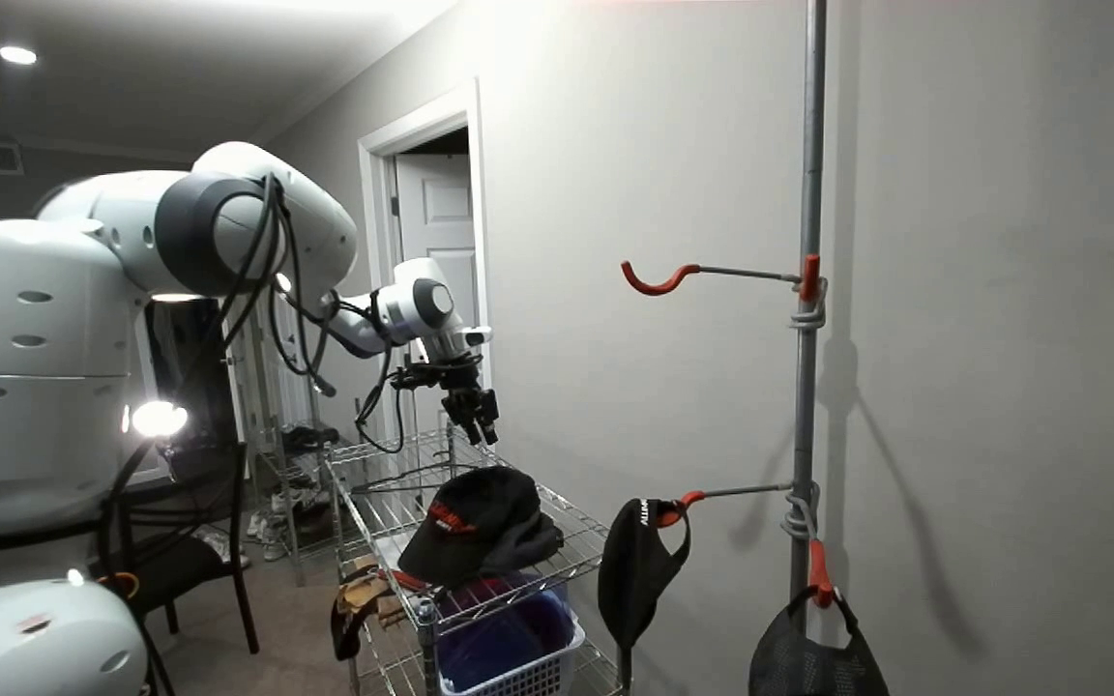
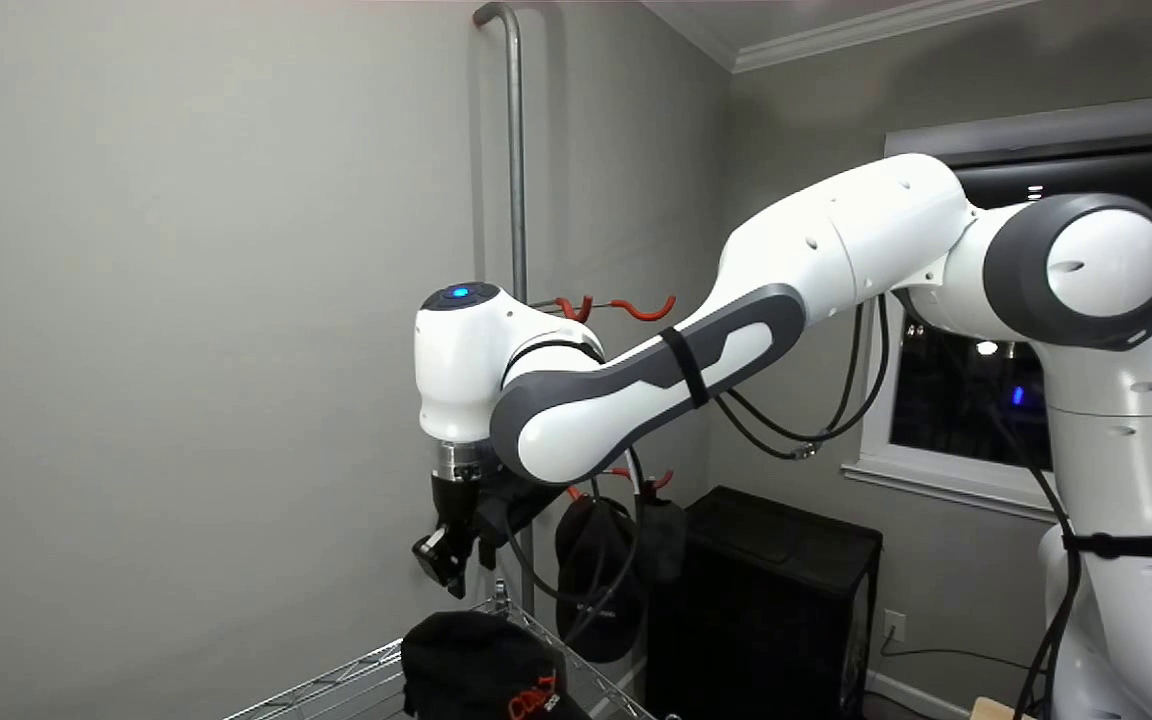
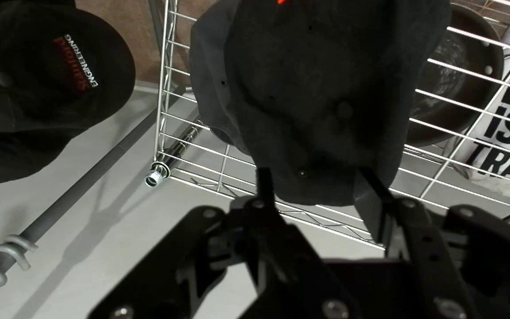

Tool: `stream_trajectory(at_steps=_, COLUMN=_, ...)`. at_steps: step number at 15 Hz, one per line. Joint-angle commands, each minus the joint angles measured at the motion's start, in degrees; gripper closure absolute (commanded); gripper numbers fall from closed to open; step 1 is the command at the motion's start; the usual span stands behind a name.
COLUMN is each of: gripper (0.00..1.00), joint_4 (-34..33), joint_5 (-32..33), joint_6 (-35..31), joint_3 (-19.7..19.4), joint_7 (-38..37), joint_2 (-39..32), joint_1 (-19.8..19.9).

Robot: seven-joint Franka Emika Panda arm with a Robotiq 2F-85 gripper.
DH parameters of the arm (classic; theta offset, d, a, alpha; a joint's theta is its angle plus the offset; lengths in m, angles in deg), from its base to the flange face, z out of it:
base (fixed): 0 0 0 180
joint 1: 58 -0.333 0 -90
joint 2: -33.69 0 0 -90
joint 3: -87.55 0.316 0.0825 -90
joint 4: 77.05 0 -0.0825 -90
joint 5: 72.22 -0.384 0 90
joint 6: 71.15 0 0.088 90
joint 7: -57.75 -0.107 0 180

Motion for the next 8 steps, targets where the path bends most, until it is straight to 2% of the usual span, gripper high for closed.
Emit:
stream_trajectory(at_steps=1, gripper=0.17, joint_4=1.46, joint_5=-1.34, joint_6=-0.72, joint_3=-0.47, joint_7=-0.21, joint_2=2.19, joint_1=0.08)
stream_trajectory(at_steps=4, gripper=0.02, joint_4=3.75, joint_5=-5.29, joint_6=-0.01, joint_3=-0.15, joint_7=1.03, joint_2=5.65, joint_1=0.97)
stream_trajectory(at_steps=8, gripper=0.0, joint_4=9.5, joint_5=-12.57, joint_6=-0.64, joint_3=-0.63, joint_7=1.43, joint_2=12.46, joint_1=3.35)
